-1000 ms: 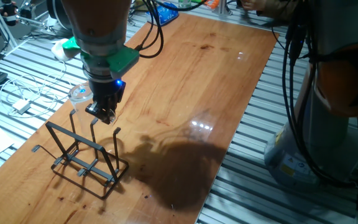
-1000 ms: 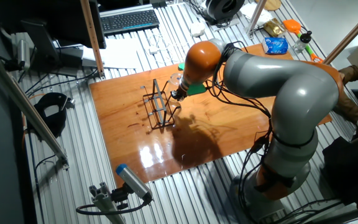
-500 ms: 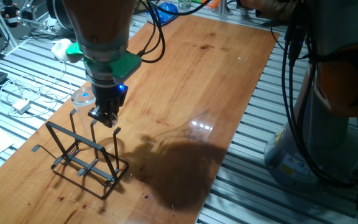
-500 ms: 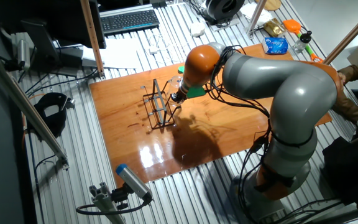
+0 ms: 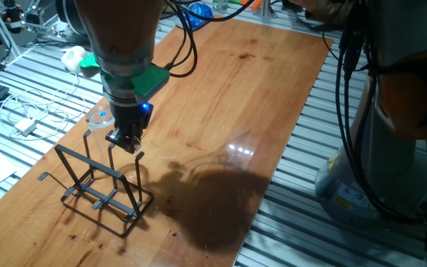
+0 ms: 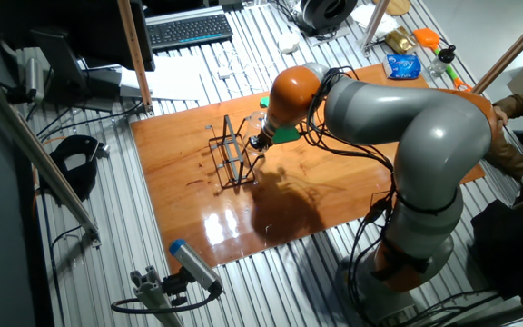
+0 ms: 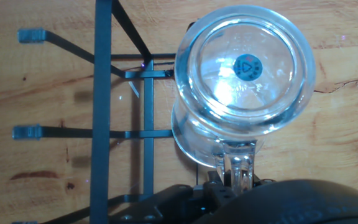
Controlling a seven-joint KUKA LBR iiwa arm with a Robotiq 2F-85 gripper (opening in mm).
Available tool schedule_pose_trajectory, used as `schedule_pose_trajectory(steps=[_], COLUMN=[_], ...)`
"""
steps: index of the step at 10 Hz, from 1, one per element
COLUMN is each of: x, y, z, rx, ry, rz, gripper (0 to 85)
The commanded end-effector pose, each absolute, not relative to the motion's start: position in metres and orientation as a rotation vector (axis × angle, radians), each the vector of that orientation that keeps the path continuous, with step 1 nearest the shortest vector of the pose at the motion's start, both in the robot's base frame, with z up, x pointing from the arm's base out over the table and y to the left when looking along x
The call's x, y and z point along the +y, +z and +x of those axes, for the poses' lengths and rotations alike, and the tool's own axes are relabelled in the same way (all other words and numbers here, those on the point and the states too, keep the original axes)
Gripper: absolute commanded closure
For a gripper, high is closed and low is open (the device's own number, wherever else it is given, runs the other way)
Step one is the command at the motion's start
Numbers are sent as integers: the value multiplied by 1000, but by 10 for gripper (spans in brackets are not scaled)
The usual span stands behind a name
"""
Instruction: Put the cup on the cup rack
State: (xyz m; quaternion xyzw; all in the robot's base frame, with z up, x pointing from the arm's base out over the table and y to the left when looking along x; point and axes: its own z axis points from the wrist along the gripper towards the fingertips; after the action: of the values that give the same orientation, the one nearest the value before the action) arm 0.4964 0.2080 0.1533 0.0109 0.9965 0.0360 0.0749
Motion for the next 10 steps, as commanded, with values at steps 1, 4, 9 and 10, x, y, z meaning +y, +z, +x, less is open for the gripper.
schedule_pose_trajectory(steps=[1, 4, 9, 10], x=[208, 209, 215, 215], y=[153, 152, 151, 150], z=[496, 495, 487, 486], rx=[2991, 3000, 2995, 2995], ry=[108, 122, 133, 131], rz=[32, 35, 63, 68], gripper=[850, 850, 850, 850])
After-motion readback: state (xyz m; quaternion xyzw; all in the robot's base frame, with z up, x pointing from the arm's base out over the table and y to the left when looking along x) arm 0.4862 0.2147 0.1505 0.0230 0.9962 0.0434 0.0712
